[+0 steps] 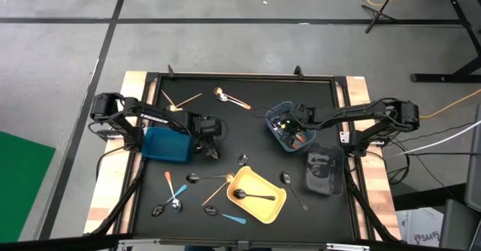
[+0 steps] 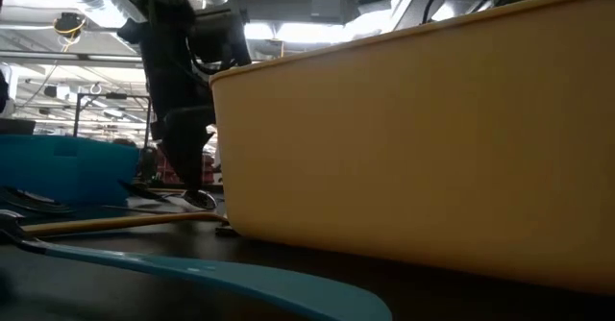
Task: Sort silverware by color (type)
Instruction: Put the blue spoon into the blue bin
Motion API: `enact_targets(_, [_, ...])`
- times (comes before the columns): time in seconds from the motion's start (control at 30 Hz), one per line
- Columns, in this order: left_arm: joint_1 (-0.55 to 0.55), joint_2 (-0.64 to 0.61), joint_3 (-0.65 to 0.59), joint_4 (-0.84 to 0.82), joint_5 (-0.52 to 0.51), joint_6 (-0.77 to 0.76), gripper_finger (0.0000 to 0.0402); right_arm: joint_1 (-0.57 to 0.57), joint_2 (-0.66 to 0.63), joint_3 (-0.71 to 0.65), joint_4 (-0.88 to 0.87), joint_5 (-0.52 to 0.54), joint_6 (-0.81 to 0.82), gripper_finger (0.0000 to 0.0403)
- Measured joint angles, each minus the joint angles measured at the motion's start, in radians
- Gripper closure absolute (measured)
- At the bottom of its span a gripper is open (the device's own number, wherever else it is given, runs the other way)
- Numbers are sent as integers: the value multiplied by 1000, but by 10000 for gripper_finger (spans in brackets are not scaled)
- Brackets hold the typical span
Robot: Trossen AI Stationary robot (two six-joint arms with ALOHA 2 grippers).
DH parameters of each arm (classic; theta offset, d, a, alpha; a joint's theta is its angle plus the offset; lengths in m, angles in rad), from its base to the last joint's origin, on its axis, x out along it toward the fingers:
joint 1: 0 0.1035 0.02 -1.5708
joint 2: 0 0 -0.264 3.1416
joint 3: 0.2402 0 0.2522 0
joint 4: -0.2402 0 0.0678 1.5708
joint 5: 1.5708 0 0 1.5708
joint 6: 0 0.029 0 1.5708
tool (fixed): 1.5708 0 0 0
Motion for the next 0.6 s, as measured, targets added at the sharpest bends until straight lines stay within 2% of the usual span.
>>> enact_targets(0.37, [0,0,0,-6,7,-3,343,0,0,0,0,-1,0,331])
enact_targets(0.6, [2,0,-48,5,6,-30,343,0,0,0,0,-3,0,331])
